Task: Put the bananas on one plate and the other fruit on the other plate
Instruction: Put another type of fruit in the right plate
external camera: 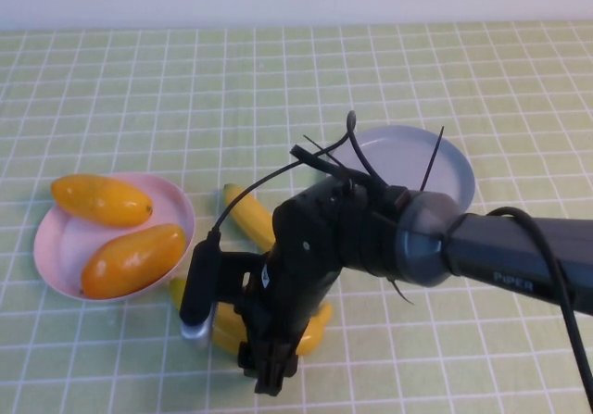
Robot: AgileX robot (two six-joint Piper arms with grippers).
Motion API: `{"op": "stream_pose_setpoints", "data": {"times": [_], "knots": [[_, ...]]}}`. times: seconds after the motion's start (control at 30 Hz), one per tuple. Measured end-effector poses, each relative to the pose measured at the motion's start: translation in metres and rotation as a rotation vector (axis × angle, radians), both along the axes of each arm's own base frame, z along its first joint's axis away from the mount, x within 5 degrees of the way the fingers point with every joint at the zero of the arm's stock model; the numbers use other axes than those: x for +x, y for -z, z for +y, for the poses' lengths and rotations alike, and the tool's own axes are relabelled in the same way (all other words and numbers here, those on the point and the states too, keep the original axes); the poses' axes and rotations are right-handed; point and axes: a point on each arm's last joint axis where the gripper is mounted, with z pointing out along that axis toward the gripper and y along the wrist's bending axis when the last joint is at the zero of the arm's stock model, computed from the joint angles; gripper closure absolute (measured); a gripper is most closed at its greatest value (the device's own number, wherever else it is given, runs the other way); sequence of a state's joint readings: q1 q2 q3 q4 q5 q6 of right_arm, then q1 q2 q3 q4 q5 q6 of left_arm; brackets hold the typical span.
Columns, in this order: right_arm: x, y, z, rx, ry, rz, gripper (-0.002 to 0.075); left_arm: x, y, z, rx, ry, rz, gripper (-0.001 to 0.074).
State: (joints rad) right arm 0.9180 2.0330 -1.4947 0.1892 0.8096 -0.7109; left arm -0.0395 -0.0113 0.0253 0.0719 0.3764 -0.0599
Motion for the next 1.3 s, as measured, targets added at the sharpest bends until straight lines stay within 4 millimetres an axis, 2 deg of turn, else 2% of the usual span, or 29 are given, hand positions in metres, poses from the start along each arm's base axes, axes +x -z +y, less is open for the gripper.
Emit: {"op": "stream_pose_setpoints", "data": {"times": [0.17,0.3,0.37,0.5,0.57,0.67,0.9,1.07,1.17,1.3], "knots": [[0.001,0.002,0.001,0.0,0.0,-0.002,0.0414,0.0,0.0,0.0,0.0,0.0,0.0,0.0731],[-0.001,-0.004,-0.002,-0.019,0.033,0.033,0.0408,0.0,0.0,0.0,0.0,0.0,0.0,0.0731],[-0.004,-0.018,-0.006,-0.014,0.077,0.051,0.0408,0.0,0.0,0.0,0.0,0.0,0.0,0.0731],[-0.006,-0.063,-0.021,0.068,0.205,0.031,0.0409,0.0,0.0,0.0,0.0,0.0,0.0,0.0731],[0.002,-0.088,-0.036,0.121,0.336,-0.008,0.0409,0.0,0.0,0.0,0.0,0.0,0.0,0.0731],[0.025,-0.11,-0.067,0.156,0.555,-0.076,0.0409,0.0,0.0,0.0,0.0,0.0,0.0,0.0731],[0.092,-0.114,-0.157,0.155,0.942,-0.14,0.0409,0.0,0.0,0.0,0.0,0.0,0.0,0.0731],[0.12,-0.114,-0.207,0.218,1.116,-0.129,0.0409,0.0,0.0,0.0,0.0,0.0,0.0,0.0731],[0.129,-0.11,-0.224,0.238,1.177,-0.106,0.0409,0.0,0.0,0.0,0.0,0.0,0.0,0.0731],[0.136,-0.096,-0.222,0.233,1.169,-0.059,0.0409,0.0,0.0,0.0,0.0,0.0,0.0,0.0731]]}}
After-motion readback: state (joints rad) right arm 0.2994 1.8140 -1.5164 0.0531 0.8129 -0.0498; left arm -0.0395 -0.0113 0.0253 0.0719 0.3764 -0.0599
